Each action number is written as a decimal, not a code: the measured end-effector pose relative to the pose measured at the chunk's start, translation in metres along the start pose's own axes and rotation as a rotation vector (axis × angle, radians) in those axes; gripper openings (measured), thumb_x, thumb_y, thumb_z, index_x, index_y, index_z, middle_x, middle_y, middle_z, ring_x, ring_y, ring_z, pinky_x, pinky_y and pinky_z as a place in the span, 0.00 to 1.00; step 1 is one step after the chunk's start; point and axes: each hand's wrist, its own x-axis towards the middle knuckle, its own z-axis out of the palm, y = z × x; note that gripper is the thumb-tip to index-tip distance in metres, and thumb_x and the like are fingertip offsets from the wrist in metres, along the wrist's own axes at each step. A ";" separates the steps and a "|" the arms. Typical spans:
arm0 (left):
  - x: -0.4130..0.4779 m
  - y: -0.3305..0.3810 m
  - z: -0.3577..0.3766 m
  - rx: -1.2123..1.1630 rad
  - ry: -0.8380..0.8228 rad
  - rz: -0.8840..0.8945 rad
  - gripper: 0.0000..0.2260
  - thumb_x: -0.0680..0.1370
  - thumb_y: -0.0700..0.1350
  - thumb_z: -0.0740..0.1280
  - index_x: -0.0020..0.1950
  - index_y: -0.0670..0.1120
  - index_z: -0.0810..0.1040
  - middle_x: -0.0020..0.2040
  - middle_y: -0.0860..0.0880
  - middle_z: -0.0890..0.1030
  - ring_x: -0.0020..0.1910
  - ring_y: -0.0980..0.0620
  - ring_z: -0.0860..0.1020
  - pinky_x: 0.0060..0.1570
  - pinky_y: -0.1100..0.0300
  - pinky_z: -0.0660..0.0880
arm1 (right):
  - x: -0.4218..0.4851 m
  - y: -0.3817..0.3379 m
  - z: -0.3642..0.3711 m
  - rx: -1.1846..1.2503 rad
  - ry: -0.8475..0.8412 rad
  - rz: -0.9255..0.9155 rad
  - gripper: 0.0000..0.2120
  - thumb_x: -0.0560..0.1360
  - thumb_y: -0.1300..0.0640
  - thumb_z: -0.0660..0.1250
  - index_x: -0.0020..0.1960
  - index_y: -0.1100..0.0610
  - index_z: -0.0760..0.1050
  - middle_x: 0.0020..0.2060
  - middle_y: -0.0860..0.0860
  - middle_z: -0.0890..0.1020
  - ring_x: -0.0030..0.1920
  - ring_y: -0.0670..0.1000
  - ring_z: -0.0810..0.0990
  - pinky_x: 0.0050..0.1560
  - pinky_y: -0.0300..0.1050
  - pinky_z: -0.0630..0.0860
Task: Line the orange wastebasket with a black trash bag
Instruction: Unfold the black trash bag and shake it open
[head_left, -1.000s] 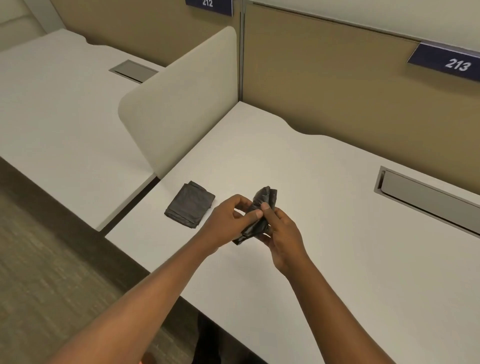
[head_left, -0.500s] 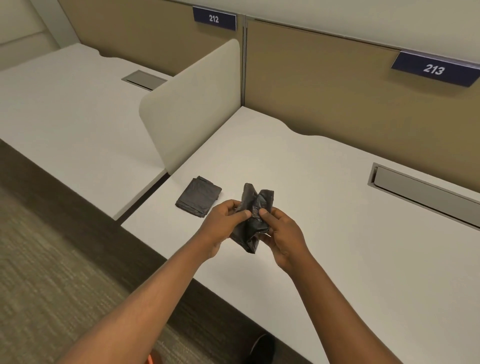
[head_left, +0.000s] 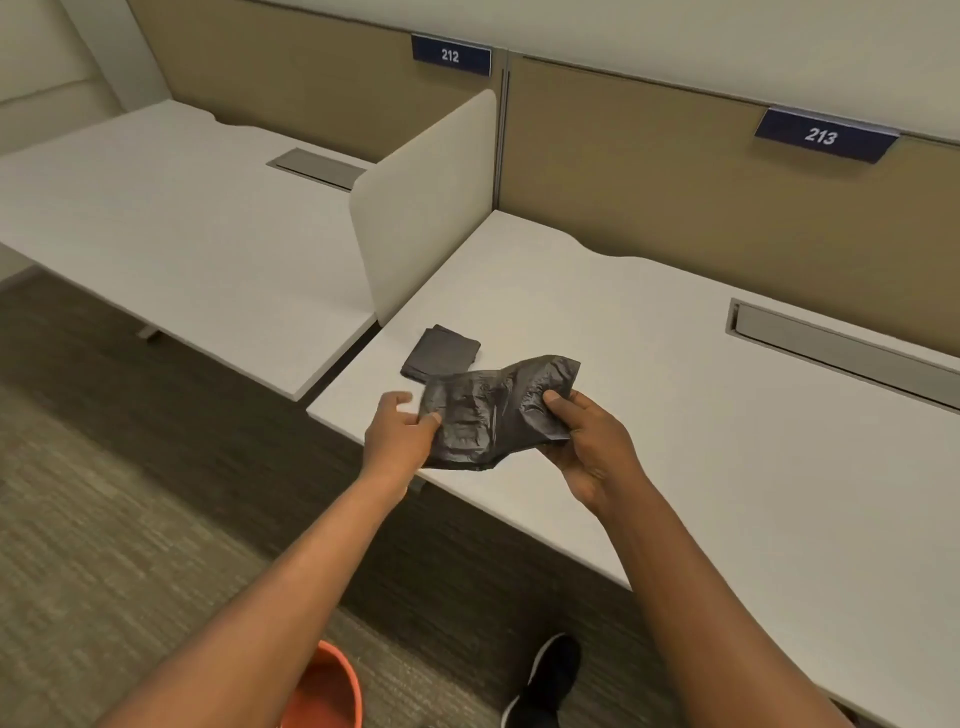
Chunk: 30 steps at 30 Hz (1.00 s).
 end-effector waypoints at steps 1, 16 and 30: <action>-0.009 -0.002 -0.006 0.074 0.040 0.092 0.25 0.77 0.50 0.72 0.72 0.51 0.68 0.65 0.48 0.76 0.60 0.50 0.77 0.54 0.51 0.80 | -0.008 0.002 0.005 -0.003 -0.002 -0.002 0.08 0.80 0.63 0.67 0.56 0.60 0.82 0.46 0.54 0.88 0.44 0.51 0.86 0.40 0.44 0.83; -0.121 0.006 -0.048 -0.132 -0.467 0.455 0.13 0.84 0.50 0.61 0.56 0.49 0.84 0.48 0.49 0.87 0.50 0.52 0.85 0.47 0.57 0.82 | -0.101 0.012 0.046 -0.359 -0.061 -0.129 0.17 0.72 0.50 0.77 0.56 0.59 0.81 0.43 0.55 0.87 0.40 0.51 0.85 0.40 0.42 0.82; -0.202 -0.024 -0.081 -0.398 -0.164 0.223 0.08 0.80 0.49 0.67 0.46 0.54 0.86 0.42 0.51 0.87 0.42 0.56 0.86 0.36 0.66 0.78 | -0.190 0.019 -0.046 -0.954 0.021 -0.300 0.08 0.77 0.52 0.73 0.47 0.58 0.81 0.39 0.52 0.86 0.36 0.48 0.82 0.37 0.44 0.80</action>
